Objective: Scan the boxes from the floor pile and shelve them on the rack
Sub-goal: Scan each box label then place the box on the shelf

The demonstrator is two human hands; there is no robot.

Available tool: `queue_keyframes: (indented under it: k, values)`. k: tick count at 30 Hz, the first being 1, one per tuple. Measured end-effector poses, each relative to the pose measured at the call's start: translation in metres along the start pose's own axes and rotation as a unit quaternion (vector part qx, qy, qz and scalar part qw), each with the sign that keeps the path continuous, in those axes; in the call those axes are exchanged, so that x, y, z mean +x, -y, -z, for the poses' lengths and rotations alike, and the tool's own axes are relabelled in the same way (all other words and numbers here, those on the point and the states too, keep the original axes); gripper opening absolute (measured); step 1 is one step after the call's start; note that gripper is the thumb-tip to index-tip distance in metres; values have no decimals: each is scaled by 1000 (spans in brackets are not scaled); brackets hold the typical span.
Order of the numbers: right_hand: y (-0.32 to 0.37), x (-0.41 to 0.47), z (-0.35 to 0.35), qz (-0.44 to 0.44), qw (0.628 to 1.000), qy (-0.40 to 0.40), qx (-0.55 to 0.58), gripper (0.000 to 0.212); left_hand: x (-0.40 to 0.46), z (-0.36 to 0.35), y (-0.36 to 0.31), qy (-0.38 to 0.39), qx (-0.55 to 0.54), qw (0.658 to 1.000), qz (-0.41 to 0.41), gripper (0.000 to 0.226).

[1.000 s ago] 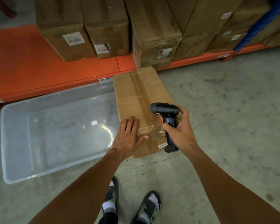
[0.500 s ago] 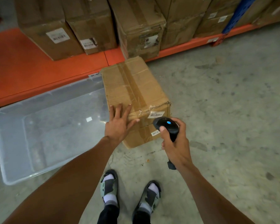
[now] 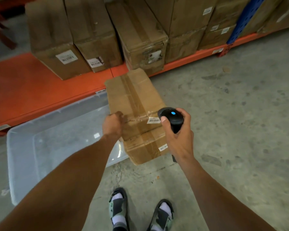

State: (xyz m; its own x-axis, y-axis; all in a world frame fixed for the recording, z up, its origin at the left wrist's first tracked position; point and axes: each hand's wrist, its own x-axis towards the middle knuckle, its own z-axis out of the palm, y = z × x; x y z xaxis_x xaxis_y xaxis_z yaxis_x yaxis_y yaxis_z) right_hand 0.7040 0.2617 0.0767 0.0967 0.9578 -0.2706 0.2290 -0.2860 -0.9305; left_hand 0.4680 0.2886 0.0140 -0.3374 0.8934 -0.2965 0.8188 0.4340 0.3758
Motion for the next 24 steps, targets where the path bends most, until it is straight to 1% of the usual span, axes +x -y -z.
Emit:
queue_keyframes:
  k: [2, 3, 6, 8, 9, 12, 19, 24]
  values:
    - [-5, 6, -2, 5, 1000, 13, -9, 47, -2, -5, 4, -17, -2, 1000, 5, 25]
    - [-9, 7, -3, 6, 1000, 23, -19, 48, -1, -6, 5, -2, 15, 1000, -4, 31]
    - [-28, 3, -6, -8, 999, 23, -47, 49, 4, -13, 8, 103, 68, 992, -35, 66]
    - [-41, -1, -8, -20, 997, 33, -67, 51, 4, -28, 12, 136, 77, 987, -42, 79]
    - [-45, -3, -8, -22, 996, 38, -78, 52, 3, -37, 14, 131, 67, 988, -42, 79]
    - [-53, -6, -7, -16, 995, 40, -94, 52, 5, -51, 19, 89, 35, 995, -37, 69]
    - [-50, -4, -12, -3, 995, 38, -90, 52, 8, -50, 20, 97, 36, 994, -34, 67]
    - [-50, -2, -14, -2, 996, 36, -82, 50, 8, -52, 24, 80, 37, 995, -45, 66]
